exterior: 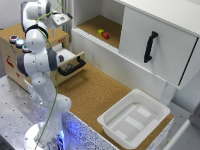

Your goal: Push the blue button to turn off the blue light

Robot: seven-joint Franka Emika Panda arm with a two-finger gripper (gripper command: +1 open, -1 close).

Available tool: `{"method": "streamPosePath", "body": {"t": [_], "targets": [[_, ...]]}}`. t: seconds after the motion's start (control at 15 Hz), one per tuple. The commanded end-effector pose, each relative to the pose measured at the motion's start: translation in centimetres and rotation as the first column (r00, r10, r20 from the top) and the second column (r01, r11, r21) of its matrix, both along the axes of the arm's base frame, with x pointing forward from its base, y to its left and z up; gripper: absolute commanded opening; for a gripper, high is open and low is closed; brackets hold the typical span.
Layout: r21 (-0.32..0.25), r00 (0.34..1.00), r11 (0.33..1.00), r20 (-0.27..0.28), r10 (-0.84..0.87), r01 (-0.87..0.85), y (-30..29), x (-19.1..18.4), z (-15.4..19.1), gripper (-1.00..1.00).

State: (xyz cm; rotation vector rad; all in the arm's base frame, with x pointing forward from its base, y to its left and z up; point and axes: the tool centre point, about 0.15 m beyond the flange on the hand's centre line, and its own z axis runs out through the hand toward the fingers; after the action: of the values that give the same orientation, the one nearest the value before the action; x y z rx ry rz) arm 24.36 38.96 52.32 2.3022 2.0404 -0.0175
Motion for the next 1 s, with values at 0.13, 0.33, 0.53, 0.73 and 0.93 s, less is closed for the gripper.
{"method": "streamPosePath", "body": {"t": [0.13,0.33,0.53,0.73,0.93], "targets": [[-0.023,0.964,0.966,0.069,-0.256,0.258,6.1,-5.3,1.7,1.0],[0.044,0.931,0.942,0.145,-0.336,0.333,6.9,-6.2,1.6,1.0],[0.138,0.911,0.915,0.119,-0.395,0.379,7.9,-6.1,0.8,1.0],[0.154,0.929,0.932,0.126,-0.347,0.327,10.3,-5.5,-0.2,1.0],[0.158,0.958,0.951,0.07,-0.278,0.264,12.4,-5.7,-1.3,1.0]]}}
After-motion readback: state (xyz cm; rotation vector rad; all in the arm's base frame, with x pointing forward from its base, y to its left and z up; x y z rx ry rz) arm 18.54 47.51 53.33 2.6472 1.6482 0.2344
